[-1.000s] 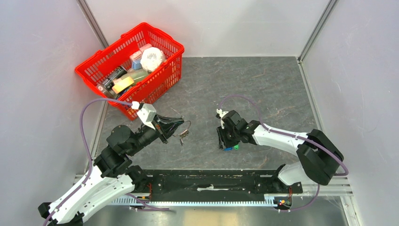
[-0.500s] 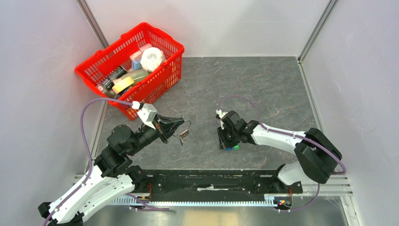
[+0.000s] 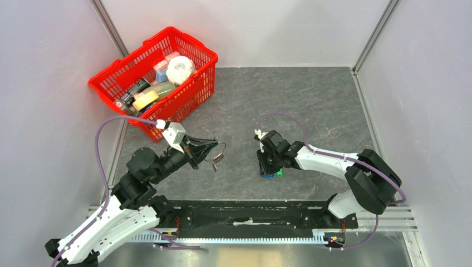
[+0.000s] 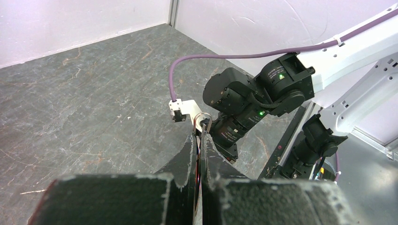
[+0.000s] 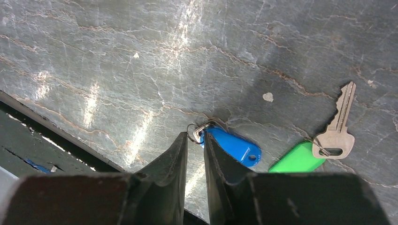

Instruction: Put the keys on the keyring

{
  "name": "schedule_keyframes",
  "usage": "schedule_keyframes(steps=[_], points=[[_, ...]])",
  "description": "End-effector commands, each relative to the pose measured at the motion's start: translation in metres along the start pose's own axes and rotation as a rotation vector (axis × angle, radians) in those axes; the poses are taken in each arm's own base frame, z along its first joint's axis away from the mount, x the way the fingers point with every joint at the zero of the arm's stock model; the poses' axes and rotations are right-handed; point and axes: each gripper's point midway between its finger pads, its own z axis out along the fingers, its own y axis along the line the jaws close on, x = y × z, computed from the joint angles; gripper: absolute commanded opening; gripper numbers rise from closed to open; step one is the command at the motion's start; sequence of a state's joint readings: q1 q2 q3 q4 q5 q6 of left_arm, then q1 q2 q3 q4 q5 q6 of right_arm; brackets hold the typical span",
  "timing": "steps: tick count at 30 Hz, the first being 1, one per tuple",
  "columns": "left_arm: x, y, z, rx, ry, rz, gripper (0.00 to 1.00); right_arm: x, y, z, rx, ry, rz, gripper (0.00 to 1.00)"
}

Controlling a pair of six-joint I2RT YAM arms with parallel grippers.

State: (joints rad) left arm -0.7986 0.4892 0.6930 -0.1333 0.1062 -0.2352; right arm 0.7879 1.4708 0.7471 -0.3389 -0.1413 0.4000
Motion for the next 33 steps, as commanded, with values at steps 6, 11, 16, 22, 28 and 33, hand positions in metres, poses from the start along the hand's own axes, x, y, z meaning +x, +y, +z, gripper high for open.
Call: schedule_keyframes(steps=[6,11,16,22,28,33], points=[[-0.018,-0.005,-0.003,0.013,-0.055,0.004,0.02,-0.015,0.003,0.0,0.006,-0.028,0.008,0.22],[-0.019,-0.004,-0.004,0.011,-0.057,0.004,0.02,-0.014,0.002,0.005,0.014,-0.014,0.015,0.19],[-0.019,-0.004,-0.004,0.01,-0.059,0.004,0.02,-0.017,0.003,0.002,0.014,-0.028,0.018,0.08],[-0.02,-0.006,-0.005,0.016,-0.061,0.003,0.02,-0.032,0.01,-0.024,0.016,-0.1,-0.002,0.0],[-0.02,-0.006,-0.005,0.019,-0.064,0.0,0.02,-0.061,0.045,-0.08,-0.06,-0.245,-0.113,0.0],[-0.021,-0.005,-0.005,0.013,-0.067,-0.003,0.02,-0.082,0.087,-0.127,-0.125,-0.348,-0.271,0.0]])
